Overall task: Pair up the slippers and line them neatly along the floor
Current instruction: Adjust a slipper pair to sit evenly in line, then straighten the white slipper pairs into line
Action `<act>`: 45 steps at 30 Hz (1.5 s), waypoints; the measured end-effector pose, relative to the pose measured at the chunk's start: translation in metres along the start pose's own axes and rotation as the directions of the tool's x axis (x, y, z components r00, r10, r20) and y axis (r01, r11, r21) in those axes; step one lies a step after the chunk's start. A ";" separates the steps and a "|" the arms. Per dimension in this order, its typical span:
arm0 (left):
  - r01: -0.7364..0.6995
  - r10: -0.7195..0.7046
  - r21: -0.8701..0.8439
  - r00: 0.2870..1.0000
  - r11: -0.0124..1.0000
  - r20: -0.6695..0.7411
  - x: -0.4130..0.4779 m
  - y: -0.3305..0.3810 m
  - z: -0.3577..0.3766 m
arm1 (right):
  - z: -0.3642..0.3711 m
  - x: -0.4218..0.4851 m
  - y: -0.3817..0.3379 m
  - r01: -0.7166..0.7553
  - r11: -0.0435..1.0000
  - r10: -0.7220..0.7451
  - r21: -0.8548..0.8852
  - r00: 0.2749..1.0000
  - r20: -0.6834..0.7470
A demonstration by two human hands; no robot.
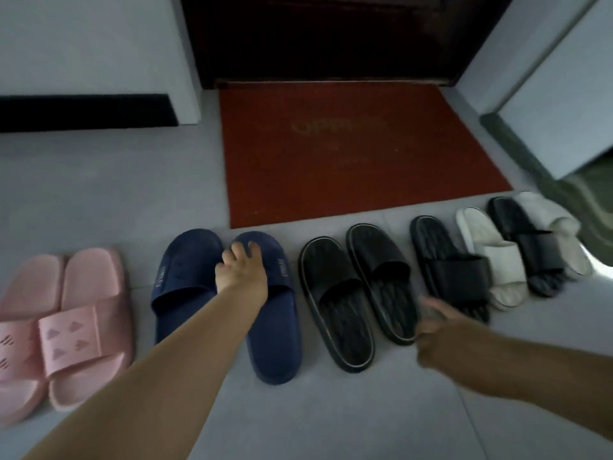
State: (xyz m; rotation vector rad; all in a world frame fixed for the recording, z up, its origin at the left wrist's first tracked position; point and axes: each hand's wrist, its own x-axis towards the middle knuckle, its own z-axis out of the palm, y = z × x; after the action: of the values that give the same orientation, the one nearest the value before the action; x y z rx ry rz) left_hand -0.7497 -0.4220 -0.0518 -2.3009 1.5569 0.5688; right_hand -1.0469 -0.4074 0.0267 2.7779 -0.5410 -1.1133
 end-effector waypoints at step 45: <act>-0.411 0.417 -0.112 0.908 0.905 0.032 -0.014 0.449 0.002 | 0.226 -0.118 0.327 -0.023 0.184 0.871 0.983 0.467 -0.152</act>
State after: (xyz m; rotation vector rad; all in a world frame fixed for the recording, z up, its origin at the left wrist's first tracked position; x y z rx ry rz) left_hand -1.1729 -0.5738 -0.0598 -2.0018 2.0492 0.8240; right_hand -1.3747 -0.6608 0.0111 2.7348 -2.3121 0.8712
